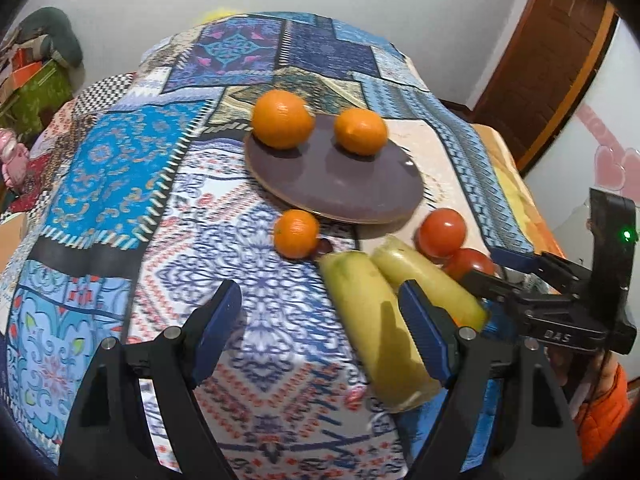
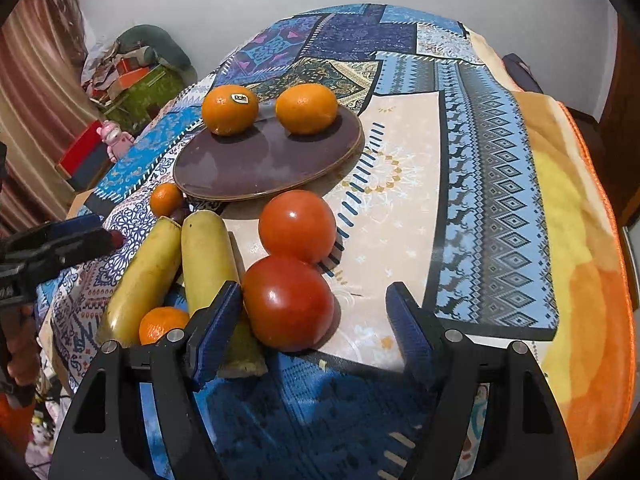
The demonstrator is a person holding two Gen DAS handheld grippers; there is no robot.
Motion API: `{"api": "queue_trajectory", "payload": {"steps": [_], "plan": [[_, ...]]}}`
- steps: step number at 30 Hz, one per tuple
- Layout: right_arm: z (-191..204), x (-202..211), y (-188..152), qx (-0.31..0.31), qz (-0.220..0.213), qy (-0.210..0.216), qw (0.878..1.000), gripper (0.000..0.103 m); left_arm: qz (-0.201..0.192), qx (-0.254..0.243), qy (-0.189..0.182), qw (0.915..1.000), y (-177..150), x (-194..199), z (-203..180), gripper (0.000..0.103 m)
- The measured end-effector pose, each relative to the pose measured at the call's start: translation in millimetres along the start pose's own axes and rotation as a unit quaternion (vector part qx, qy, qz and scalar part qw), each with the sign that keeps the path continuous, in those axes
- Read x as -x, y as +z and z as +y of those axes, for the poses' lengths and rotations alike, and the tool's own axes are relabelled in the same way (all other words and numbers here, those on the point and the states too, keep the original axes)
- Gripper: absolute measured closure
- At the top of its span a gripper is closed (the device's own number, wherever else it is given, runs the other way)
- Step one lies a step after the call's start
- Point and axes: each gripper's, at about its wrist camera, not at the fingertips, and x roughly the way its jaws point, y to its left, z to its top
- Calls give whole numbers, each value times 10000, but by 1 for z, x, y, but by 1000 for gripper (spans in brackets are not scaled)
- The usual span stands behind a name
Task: Organize fruits
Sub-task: 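Move the left tool to a yellow cucumber and grasp it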
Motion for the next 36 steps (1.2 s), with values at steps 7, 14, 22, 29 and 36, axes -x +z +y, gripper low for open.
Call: {"api": "queue_trajectory", "payload": {"steps": [7,14,22,29,36], "plan": [[3,-1,-2,28,82,383,9992,60,299,2,-154,9994,-7,-19,-19,22],[0,7,-9,112,20,330,9994,63,418,212,-63,9989,-14,-33,-15,26],[-6,17,-15,196,91,240,9995,64,350,246,-75,9991,-14,-19,-6,35],[-5,12,-12,66,112,266,9996,62,462,25,223,9987,-13,-39,-27,41],[-3,3,-8,-5,120,303,9995,60,296,-175,563,9978,-15,-46,-37,55]]}}
